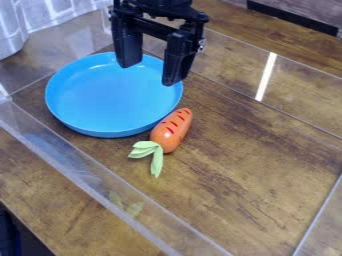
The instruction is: Put the carrot in the blue tray
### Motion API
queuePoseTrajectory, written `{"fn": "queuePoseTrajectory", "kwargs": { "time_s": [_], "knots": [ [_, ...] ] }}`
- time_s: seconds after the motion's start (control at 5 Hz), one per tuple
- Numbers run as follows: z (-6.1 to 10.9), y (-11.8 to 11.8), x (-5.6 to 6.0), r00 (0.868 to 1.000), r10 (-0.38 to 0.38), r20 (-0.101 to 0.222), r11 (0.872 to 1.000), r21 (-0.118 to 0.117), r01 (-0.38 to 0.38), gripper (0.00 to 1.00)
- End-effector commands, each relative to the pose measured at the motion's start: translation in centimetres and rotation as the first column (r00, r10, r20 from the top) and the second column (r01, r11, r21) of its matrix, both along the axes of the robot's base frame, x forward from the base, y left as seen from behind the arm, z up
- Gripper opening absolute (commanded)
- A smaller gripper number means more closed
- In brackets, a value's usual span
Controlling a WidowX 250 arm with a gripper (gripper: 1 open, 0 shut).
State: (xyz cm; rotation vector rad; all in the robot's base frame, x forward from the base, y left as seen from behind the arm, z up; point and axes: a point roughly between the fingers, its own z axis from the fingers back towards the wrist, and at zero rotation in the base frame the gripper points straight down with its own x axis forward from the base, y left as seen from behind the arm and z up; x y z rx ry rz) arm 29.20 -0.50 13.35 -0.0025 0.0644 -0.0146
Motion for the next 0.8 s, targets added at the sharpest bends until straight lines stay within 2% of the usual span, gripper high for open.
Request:
{"fn": "queuePoseTrajectory", "kwargs": {
  "time_s": [0.0,0.2,0.4,0.6],
  "knots": [
    [-0.8,-0.1,0.1,1.0,-0.022,-0.012,1.0,-0.002,0.022,1.0],
    [-3.1,-0.4,0.4,0.997,-0.071,-0.012,0.997,-0.004,0.071,1.0],
    [-5.3,-0.5,0.7,0.994,-0.108,0.0,0.994,-0.001,0.108,1.0],
    [-6.9,-0.7,1.0,0.991,-0.13,0.019,0.992,0.006,0.13,1.0]
  ]
}}
